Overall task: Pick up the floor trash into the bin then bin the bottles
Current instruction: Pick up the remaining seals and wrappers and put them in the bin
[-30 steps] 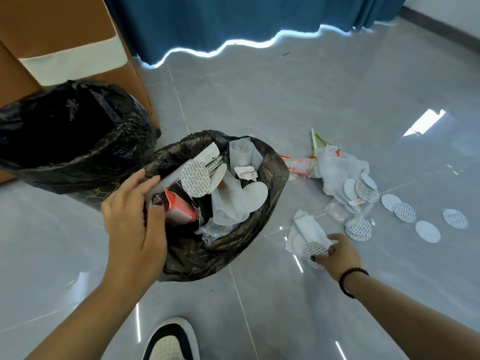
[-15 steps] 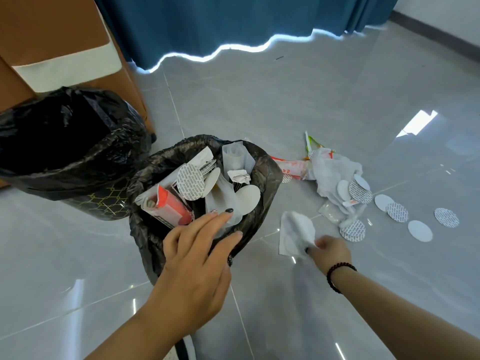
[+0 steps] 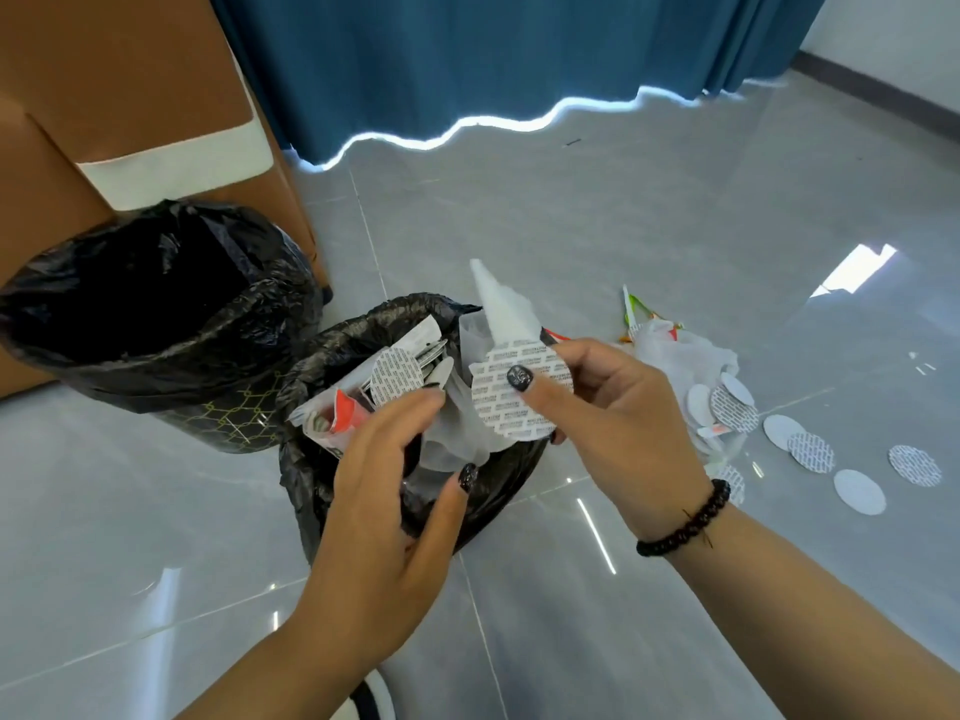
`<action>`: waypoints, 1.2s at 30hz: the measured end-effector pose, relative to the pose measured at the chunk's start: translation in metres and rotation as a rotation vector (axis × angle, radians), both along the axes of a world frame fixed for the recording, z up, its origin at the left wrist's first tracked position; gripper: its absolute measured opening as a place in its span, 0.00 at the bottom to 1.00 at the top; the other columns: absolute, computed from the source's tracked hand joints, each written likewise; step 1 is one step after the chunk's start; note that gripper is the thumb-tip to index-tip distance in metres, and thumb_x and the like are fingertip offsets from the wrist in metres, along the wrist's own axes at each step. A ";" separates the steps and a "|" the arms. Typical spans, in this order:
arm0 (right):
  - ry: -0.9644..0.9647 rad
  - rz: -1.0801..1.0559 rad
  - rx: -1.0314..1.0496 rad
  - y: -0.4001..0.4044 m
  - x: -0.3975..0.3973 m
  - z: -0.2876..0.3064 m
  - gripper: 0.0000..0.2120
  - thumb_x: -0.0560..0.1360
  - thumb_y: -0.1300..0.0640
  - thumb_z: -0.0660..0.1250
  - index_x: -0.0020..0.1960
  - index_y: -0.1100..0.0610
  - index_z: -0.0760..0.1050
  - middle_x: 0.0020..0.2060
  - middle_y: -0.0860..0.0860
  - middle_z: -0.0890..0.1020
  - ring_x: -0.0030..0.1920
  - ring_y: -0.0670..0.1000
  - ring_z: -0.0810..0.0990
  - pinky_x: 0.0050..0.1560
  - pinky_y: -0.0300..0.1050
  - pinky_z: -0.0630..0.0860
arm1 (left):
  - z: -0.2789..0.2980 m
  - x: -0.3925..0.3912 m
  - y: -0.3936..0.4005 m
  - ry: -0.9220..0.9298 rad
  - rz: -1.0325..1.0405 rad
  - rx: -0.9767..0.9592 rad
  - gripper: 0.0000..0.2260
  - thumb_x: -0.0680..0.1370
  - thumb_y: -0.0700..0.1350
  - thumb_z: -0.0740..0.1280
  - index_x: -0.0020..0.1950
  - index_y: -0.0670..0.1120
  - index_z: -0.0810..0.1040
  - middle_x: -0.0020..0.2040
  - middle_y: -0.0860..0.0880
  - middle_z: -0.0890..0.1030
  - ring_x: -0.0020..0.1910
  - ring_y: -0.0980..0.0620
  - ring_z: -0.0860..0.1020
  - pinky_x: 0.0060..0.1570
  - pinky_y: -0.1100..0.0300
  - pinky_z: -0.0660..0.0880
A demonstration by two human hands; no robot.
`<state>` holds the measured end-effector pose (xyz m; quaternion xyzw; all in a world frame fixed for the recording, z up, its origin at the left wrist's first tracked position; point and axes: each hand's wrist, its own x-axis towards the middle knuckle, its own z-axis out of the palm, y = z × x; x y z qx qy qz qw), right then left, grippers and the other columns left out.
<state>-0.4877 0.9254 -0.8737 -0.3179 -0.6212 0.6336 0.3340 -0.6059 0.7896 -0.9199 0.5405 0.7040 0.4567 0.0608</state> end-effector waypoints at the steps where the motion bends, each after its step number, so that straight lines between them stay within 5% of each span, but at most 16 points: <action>1: -0.003 0.067 -0.016 -0.003 0.000 0.001 0.03 0.70 0.64 0.71 0.42 0.57 0.81 0.36 0.54 0.84 0.33 0.45 0.78 0.30 0.33 0.72 | 0.005 -0.001 0.000 -0.044 0.000 0.009 0.24 0.77 0.50 0.62 0.72 0.51 0.64 0.69 0.59 0.67 0.69 0.56 0.67 0.66 0.63 0.66; 5: -0.055 0.195 -0.085 -0.009 0.000 -0.001 0.02 0.70 0.61 0.72 0.41 0.56 0.82 0.38 0.61 0.83 0.32 0.49 0.76 0.28 0.36 0.72 | 0.015 -0.004 -0.004 -0.285 -0.046 -0.006 0.24 0.77 0.53 0.63 0.73 0.54 0.66 0.67 0.58 0.72 0.65 0.53 0.73 0.60 0.64 0.71; 8: -0.108 0.211 -0.055 -0.012 -0.005 -0.006 0.02 0.69 0.61 0.73 0.40 0.54 0.81 0.38 0.61 0.83 0.32 0.52 0.76 0.29 0.40 0.73 | 0.017 -0.002 -0.005 -0.454 -0.042 -0.004 0.14 0.77 0.50 0.68 0.62 0.58 0.75 0.57 0.56 0.81 0.57 0.54 0.79 0.54 0.62 0.76; 11: -0.096 0.200 -0.096 -0.016 -0.010 -0.008 0.07 0.65 0.57 0.74 0.41 0.59 0.80 0.39 0.59 0.84 0.34 0.53 0.80 0.34 0.40 0.78 | 0.022 -0.001 -0.003 -0.518 0.099 0.040 0.08 0.73 0.38 0.71 0.47 0.51 0.81 0.40 0.55 0.84 0.40 0.57 0.82 0.41 0.68 0.77; 16: -0.072 0.015 -0.169 -0.009 -0.011 -0.008 0.05 0.69 0.61 0.72 0.44 0.62 0.80 0.38 0.56 0.84 0.34 0.50 0.82 0.42 0.42 0.82 | 0.040 -0.042 0.004 -0.503 0.306 0.174 0.08 0.73 0.34 0.70 0.43 0.47 0.79 0.33 0.52 0.83 0.31 0.58 0.80 0.34 0.71 0.75; 20: -0.106 -0.038 -0.176 -0.006 -0.008 -0.010 0.02 0.72 0.66 0.70 0.42 0.61 0.80 0.34 0.54 0.84 0.34 0.50 0.81 0.43 0.43 0.82 | 0.043 -0.098 0.023 -0.111 0.419 0.094 0.11 0.75 0.37 0.70 0.44 0.54 0.79 0.39 0.57 0.81 0.36 0.60 0.78 0.41 0.70 0.76; 26: -0.170 0.021 -0.102 -0.012 -0.013 -0.014 0.00 0.71 0.65 0.70 0.42 0.62 0.80 0.35 0.58 0.83 0.33 0.47 0.80 0.41 0.41 0.80 | 0.030 -0.126 0.055 0.242 0.270 -0.126 0.09 0.74 0.36 0.68 0.49 0.46 0.85 0.45 0.50 0.83 0.37 0.58 0.79 0.45 0.67 0.76; 30: -0.189 0.038 -0.062 -0.013 -0.014 -0.017 0.02 0.71 0.64 0.71 0.40 0.58 0.80 0.35 0.55 0.83 0.33 0.49 0.80 0.42 0.44 0.80 | 0.023 -0.123 0.062 0.071 0.148 -0.628 0.16 0.76 0.35 0.61 0.54 0.50 0.84 0.44 0.54 0.83 0.25 0.64 0.74 0.28 0.77 0.66; 33: -0.208 0.031 0.022 -0.014 -0.011 -0.018 0.03 0.71 0.62 0.71 0.39 0.56 0.81 0.36 0.54 0.83 0.36 0.52 0.80 0.43 0.48 0.80 | 0.034 -0.109 0.052 -0.085 0.284 -0.440 0.19 0.76 0.35 0.59 0.57 0.52 0.83 0.42 0.52 0.85 0.25 0.58 0.74 0.26 0.72 0.69; 36: -0.181 0.027 0.169 -0.016 -0.009 -0.016 0.02 0.71 0.62 0.72 0.40 0.56 0.81 0.37 0.49 0.82 0.38 0.45 0.79 0.39 0.40 0.78 | 0.051 -0.083 0.032 -0.268 0.275 -0.133 0.16 0.76 0.36 0.63 0.56 0.54 0.81 0.49 0.55 0.84 0.46 0.60 0.81 0.50 0.63 0.78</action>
